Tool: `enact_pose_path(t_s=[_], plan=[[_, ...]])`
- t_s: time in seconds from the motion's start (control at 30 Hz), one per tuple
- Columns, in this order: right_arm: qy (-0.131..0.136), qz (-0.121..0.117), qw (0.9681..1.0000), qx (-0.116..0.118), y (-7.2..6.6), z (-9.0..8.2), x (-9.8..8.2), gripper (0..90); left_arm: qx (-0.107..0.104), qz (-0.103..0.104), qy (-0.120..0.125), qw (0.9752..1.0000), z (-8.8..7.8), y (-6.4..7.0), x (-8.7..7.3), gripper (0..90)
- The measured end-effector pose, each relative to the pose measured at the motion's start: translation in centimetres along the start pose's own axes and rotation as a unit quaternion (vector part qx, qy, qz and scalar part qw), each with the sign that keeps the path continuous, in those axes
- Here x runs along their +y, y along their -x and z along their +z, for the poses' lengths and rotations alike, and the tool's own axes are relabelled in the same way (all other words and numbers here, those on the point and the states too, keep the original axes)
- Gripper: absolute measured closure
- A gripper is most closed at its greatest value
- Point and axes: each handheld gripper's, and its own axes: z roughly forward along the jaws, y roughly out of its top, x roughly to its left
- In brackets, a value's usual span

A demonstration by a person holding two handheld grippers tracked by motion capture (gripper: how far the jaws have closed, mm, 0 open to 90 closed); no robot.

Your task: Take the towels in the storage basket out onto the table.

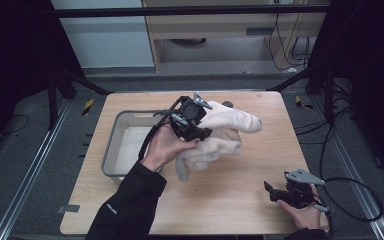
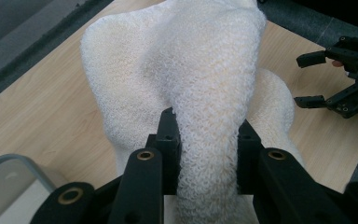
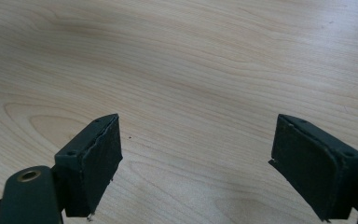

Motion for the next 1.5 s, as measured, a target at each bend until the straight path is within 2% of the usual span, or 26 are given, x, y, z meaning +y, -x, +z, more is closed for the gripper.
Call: enact_pose_path(t_s=[0.63,1.0,1.5], plan=[[-0.002,-0.004,1.0000,0.001,0.0,0.1,0.0,15.8,-0.019,-0.003,-0.018,0.9996,5.6,0.7,-0.5,70.2],[-0.007,-0.007,1.0000,0.000,-0.1,0.1,-0.1,15.8,-0.028,-0.008,-0.033,0.9990,9.0,1.0,-1.9,70.1],[-0.009,-0.008,0.9999,0.000,-0.1,0.2,-0.1,15.8,-0.032,-0.016,-0.048,0.9982,11.6,0.8,-3.9,69.2]])
